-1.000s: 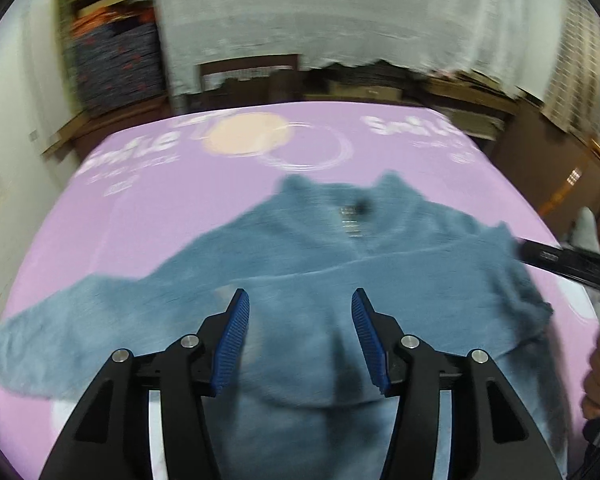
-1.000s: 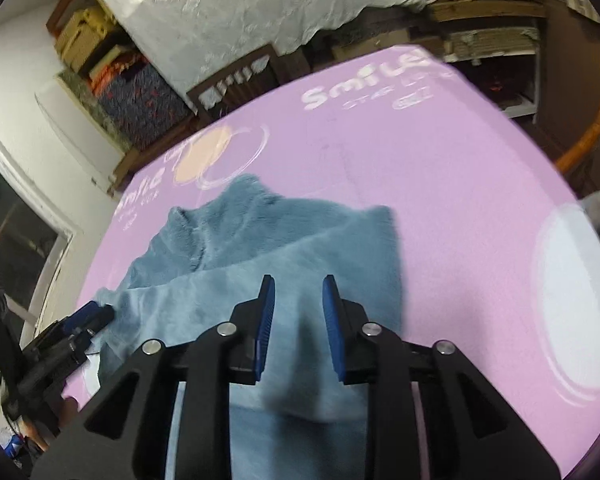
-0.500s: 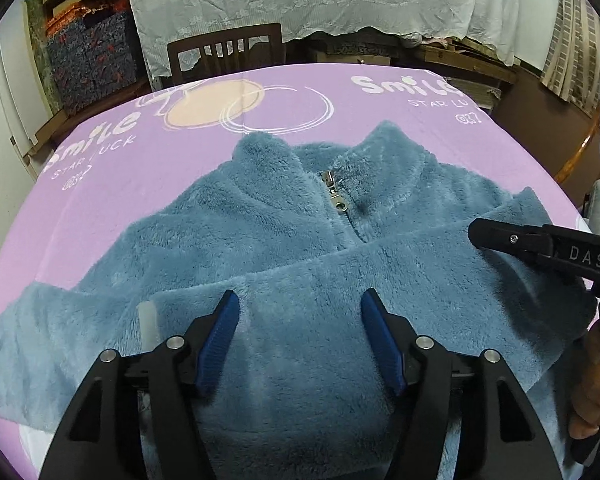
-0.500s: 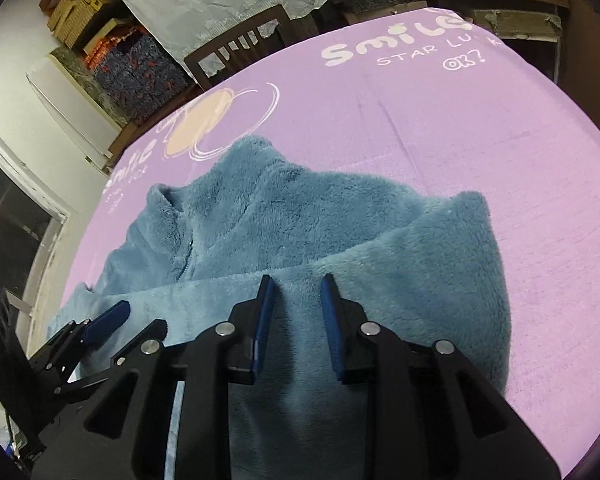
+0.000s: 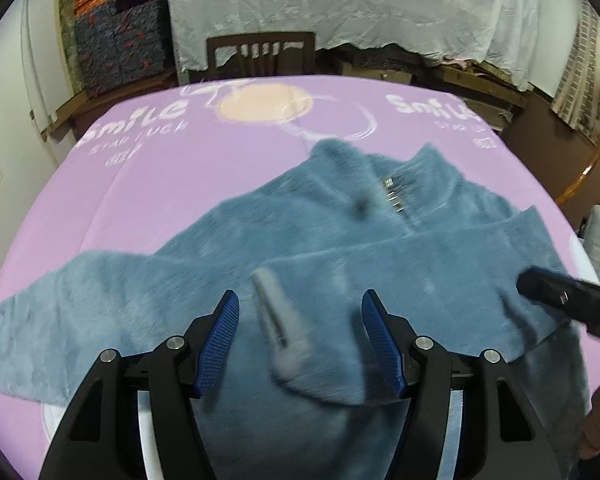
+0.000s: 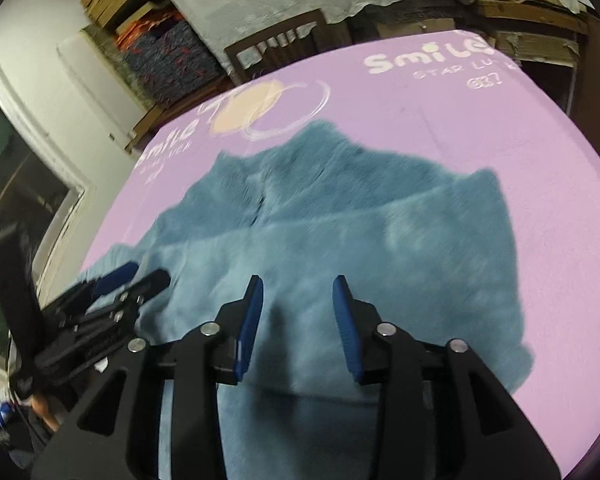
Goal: Fold large clothes
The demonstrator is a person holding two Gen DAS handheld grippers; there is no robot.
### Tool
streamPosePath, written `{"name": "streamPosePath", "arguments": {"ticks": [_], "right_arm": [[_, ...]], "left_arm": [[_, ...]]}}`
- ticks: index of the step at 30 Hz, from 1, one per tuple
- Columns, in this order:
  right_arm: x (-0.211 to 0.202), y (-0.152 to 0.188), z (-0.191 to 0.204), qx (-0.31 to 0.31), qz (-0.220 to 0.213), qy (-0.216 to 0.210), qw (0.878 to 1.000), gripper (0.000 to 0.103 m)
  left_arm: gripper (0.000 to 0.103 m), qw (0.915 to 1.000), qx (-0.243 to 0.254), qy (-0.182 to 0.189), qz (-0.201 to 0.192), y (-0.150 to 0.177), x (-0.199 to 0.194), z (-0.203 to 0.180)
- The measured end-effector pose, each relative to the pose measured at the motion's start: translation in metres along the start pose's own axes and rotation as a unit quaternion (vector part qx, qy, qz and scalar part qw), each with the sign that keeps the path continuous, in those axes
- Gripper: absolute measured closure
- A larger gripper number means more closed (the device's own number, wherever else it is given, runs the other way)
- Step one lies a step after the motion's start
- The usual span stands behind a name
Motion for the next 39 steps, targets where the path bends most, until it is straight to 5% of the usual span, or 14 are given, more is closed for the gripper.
{"name": "streamPosePath", "arguments": {"ticks": [12, 17, 21, 25, 31, 39], "right_arm": [[0.020, 0.014, -0.004, -0.007, 0.014, 0.029, 0.999, 0.066], [0.015, 0.014, 0.007, -0.001, 0.014, 0.057, 0.998, 0.059], [-0.005, 0.019, 0.033, -0.019, -0.009, 0.032, 0.999, 0.057], [-0.023, 0.033, 0.066, -0.044, -0.026, 0.001, 0.999, 0.051], [-0.032, 0.060, 0.110, -0.065, -0.023, -0.041, 0.997, 0.040], [-0.028, 0.076, 0.128, -0.066, -0.016, -0.044, 0.997, 0.039]], "left_arm": [[0.038, 0.9999, -0.006, 0.004, 0.011, 0.008, 0.009, 0.009], [0.038, 0.9993, -0.033, -0.008, -0.016, 0.018, -0.033, 0.035], [0.038, 0.9965, -0.065, -0.040, -0.034, 0.046, -0.072, 0.078], [0.038, 0.9877, -0.138, -0.071, -0.019, 0.091, -0.093, 0.145], [0.040, 0.9547, -0.286, -0.081, 0.011, 0.163, -0.110, 0.246], [0.040, 0.9385, -0.338, -0.068, 0.013, 0.173, -0.100, 0.285]]}}
Point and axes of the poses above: each gripper's, at about its wrist camera, not at the fingertips, and x roughly the way its jaws point, z to its left, y to its underside, the point moved 4 cm from there along x, roughly the way its jaws point, and after that the axes turned 13 degrees about x, right-handed, at the moved point
